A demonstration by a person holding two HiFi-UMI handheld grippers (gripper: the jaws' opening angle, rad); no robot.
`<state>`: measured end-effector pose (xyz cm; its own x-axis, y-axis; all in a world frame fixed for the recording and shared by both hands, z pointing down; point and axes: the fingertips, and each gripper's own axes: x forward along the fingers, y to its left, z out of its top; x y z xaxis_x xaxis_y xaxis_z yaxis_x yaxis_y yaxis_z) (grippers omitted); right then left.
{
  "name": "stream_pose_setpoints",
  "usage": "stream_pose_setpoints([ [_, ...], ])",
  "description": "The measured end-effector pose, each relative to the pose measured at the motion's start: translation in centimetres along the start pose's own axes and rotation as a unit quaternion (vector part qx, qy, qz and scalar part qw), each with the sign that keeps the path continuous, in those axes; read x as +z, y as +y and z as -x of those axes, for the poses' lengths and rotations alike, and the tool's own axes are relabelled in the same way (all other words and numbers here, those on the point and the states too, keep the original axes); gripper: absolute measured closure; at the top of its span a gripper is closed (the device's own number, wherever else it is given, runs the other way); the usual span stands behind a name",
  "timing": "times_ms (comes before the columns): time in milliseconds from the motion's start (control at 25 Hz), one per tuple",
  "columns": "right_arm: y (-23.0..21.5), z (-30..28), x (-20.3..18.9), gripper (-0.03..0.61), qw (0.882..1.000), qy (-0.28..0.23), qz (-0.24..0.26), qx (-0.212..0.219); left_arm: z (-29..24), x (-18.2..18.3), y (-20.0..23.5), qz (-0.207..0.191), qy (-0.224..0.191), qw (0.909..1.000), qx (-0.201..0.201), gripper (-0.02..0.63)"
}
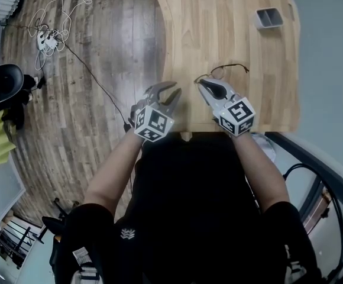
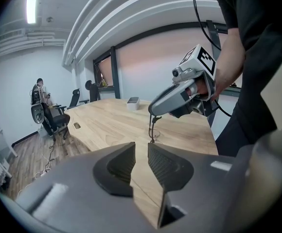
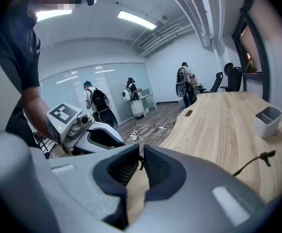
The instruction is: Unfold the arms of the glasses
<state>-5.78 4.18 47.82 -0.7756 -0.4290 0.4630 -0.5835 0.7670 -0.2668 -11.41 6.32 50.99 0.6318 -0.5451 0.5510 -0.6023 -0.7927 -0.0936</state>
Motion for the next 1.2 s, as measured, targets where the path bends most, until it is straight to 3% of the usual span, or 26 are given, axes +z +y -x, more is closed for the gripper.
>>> stream_pose_setpoints([
  [760, 2.8, 0.2, -0.7, 0.549, 1.0, 0.001, 0.005, -0.01, 1.6, -1.1, -0.3, -0.007, -0.006, 0.9998, -0.015, 0.526],
  [1200, 2.3, 2.4, 2.1, 0.549, 0.999, -0.046, 0.005, -0.026, 2.1, 0.5, 0.6, -0.016, -0.021, 0.9996, -0.007, 0.526],
])
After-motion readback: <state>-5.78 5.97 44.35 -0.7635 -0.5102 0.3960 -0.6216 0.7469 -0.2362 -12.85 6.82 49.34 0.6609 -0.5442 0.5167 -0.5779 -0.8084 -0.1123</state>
